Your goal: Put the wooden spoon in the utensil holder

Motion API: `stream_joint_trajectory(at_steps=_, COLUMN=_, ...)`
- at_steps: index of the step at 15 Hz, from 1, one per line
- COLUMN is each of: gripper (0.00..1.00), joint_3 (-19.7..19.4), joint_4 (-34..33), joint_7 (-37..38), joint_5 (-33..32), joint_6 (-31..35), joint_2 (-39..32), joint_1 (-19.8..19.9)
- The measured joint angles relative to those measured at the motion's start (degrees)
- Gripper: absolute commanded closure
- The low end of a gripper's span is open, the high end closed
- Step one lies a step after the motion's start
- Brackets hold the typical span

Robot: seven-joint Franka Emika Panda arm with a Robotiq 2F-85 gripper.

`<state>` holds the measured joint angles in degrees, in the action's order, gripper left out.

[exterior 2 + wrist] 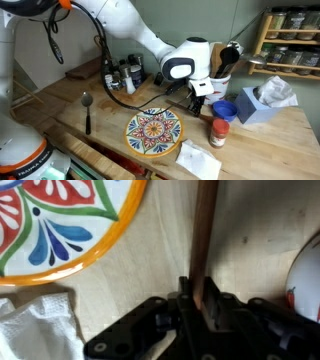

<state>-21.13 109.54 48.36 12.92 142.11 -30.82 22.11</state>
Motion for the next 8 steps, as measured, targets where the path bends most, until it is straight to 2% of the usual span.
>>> stream_joint_trajectory(at_steps=4, gripper=0.95, joint_3=-3.1, joint_4=7.1, joint_7=0.2, joint_5=-2.9, joint_6=3.0, joint_2=7.8, joint_1=-3.4)
stream_joint_trajectory(at_steps=8, gripper=0.95, joint_3=-7.0, joint_4=17.8, joint_7=2.9, joint_5=-10.9, joint_6=16.5, joint_2=18.4, joint_1=-8.0)
